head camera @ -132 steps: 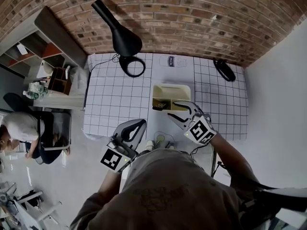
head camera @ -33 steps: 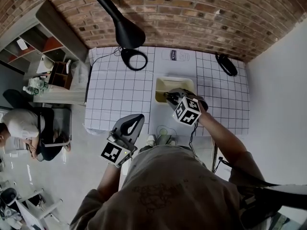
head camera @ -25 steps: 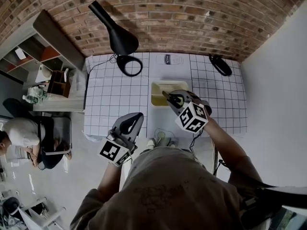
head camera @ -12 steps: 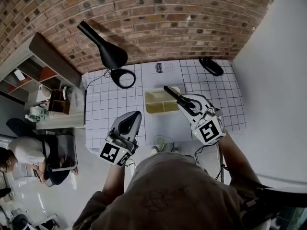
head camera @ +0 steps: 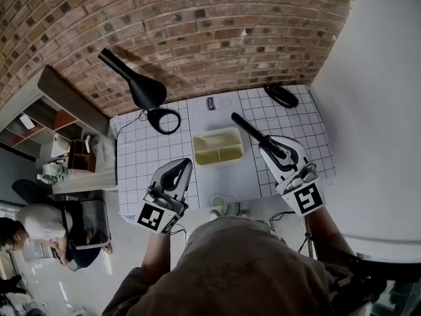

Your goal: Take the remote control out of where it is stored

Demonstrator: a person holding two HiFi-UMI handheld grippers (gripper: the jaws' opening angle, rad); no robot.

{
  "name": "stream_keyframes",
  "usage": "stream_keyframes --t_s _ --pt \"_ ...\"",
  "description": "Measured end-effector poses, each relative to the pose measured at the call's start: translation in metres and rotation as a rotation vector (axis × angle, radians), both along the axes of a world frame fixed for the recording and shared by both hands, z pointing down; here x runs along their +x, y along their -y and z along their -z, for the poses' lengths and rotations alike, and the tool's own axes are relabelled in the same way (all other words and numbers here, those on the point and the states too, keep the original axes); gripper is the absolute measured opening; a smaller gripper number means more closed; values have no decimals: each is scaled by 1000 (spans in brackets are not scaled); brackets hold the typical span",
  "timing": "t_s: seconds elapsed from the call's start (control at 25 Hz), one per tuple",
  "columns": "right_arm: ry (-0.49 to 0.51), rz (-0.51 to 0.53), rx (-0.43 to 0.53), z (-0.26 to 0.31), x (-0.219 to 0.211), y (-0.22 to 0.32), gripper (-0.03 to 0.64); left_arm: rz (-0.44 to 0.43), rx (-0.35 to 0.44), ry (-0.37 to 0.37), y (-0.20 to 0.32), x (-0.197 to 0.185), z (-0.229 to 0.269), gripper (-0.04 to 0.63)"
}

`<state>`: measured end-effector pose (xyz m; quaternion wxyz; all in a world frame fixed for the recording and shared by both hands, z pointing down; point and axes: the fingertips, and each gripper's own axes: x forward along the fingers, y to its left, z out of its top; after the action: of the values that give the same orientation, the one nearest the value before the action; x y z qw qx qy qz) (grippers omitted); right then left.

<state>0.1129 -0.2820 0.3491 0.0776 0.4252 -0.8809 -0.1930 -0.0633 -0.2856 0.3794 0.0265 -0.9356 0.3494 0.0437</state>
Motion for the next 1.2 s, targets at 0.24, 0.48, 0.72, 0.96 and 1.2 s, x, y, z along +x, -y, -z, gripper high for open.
stream_keyframes --t_s 0.24,0.48,0.72,0.96,1.2 --pt "237 -48 81 33 31 -15 94 25 72 -11 -2 -8 28 5" --pt "304 -90 94 32 49 -21 94 25 95 -6 -6 -7 36 5" --pt "260 -83 107 26 49 -20 93 14 84 -10 -9 -4 34 5" --pt "266 -75 83 23 49 -19 92 27 81 -9 -8 -3 34 5" --pt "241 -75 93 22 53 -17 93 30 73 -3 -9 -1 32 5"
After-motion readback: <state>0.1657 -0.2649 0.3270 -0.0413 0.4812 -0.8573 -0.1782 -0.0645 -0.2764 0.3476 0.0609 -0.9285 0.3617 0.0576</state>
